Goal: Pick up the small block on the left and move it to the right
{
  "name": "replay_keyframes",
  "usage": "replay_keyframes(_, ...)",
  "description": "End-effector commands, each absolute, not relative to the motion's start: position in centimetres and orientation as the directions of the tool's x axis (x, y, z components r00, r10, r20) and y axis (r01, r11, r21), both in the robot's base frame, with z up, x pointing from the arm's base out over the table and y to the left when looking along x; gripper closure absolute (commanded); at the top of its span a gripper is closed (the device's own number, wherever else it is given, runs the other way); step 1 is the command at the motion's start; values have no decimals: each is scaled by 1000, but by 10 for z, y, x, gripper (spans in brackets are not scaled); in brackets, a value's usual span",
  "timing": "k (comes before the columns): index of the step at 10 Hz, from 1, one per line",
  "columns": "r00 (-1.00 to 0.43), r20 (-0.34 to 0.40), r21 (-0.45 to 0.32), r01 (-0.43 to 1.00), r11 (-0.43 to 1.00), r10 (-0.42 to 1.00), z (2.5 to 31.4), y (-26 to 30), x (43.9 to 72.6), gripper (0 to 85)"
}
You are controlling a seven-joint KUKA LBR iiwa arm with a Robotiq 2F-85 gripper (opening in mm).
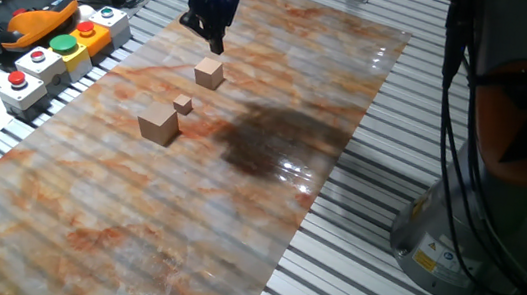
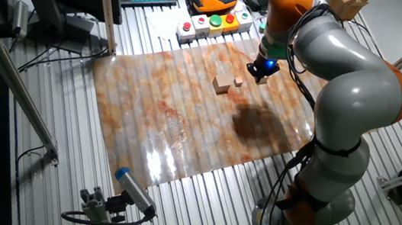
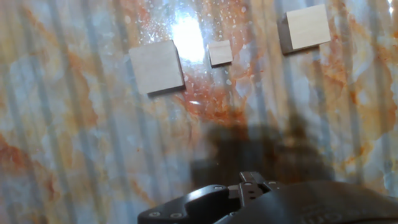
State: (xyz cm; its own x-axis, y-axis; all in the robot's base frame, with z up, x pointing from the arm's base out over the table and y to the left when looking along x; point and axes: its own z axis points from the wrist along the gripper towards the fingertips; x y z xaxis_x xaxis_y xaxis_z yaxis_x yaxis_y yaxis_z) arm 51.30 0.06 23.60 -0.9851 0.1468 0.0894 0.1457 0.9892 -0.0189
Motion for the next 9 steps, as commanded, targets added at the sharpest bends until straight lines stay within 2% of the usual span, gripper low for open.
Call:
replay_keyframes(1,-987,85,-18,137,990,138,236,0,512,850)
replay_keyframes(9,-986,91,-18,140,990,141,236,1,513,850)
